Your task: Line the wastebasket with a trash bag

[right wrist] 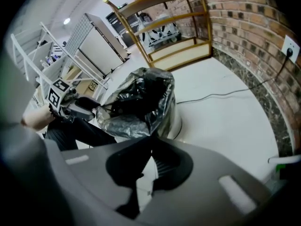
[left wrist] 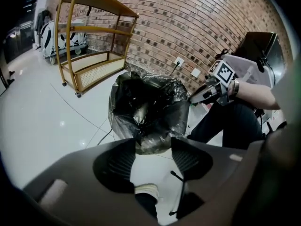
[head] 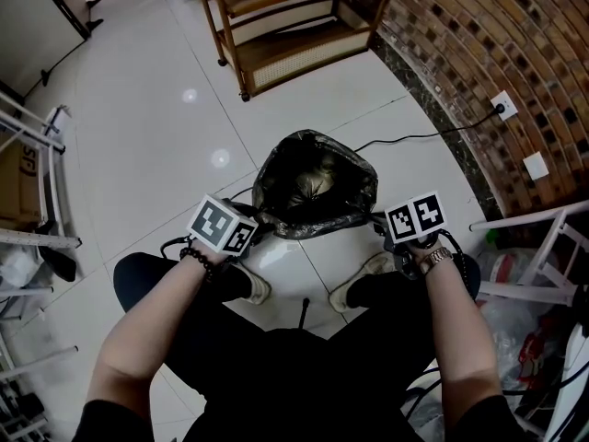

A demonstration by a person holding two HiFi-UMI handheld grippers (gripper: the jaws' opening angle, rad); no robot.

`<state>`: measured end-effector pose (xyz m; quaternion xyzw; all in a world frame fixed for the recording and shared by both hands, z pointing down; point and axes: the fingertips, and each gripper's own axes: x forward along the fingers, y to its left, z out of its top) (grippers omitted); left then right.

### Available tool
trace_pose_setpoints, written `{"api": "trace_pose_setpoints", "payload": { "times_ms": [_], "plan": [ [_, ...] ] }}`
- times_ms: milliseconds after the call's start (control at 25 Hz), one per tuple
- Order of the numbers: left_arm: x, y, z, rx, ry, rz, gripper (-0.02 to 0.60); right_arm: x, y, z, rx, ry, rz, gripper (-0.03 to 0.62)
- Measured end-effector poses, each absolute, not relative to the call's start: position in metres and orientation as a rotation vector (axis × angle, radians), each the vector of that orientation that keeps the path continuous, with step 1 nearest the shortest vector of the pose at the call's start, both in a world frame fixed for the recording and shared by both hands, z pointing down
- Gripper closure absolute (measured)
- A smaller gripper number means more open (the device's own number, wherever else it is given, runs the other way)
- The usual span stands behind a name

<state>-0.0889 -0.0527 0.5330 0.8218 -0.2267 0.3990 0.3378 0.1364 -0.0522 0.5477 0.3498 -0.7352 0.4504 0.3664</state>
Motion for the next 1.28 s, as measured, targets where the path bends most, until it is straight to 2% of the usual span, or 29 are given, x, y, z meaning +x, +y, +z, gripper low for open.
{"api": "trace_pose_setpoints", "payload": {
  "times_ms": [80,120,200,280,400,720,960,1280],
  "plan": [
    [-0.088,-0.057,0.536,2.14,-0.609,1.044,0.326,0.137,-0.049,0.552,0.886,-1.877,1.168,0.583],
    [-0.088,-0.06,0.536,2.143,-0.62,1.046,0.319,0.137,-0.048,0.555,0.876,-1.872,1.175,0.546],
    [-0.088,-0.066,0.537,2.15,-0.632,1.052,0.29,0.136,-0.045,0.561,0.857,-1.854,1.182,0.393],
    [-0.087,-0.068,0.537,2.158,-0.625,1.054,0.266,0.137,-0.043,0.564,0.85,-1.834,1.174,0.334],
    [-0.083,-0.067,0.533,2.176,-0.603,1.052,0.24,0.144,-0.047,0.558,0.859,-1.833,1.145,0.308],
    [-0.086,-0.094,0.51,2.248,-0.692,1.035,0.221,0.143,-0.107,0.516,1.037,-1.921,0.905,0.307],
    [-0.081,-0.124,0.532,2.208,-0.722,1.093,0.221,0.12,-0.147,0.543,1.073,-1.903,0.751,0.309],
    [-0.072,-0.138,0.568,2.157,-0.692,1.098,0.221,0.117,-0.155,0.576,1.059,-1.89,0.794,0.309]
  ]
}}
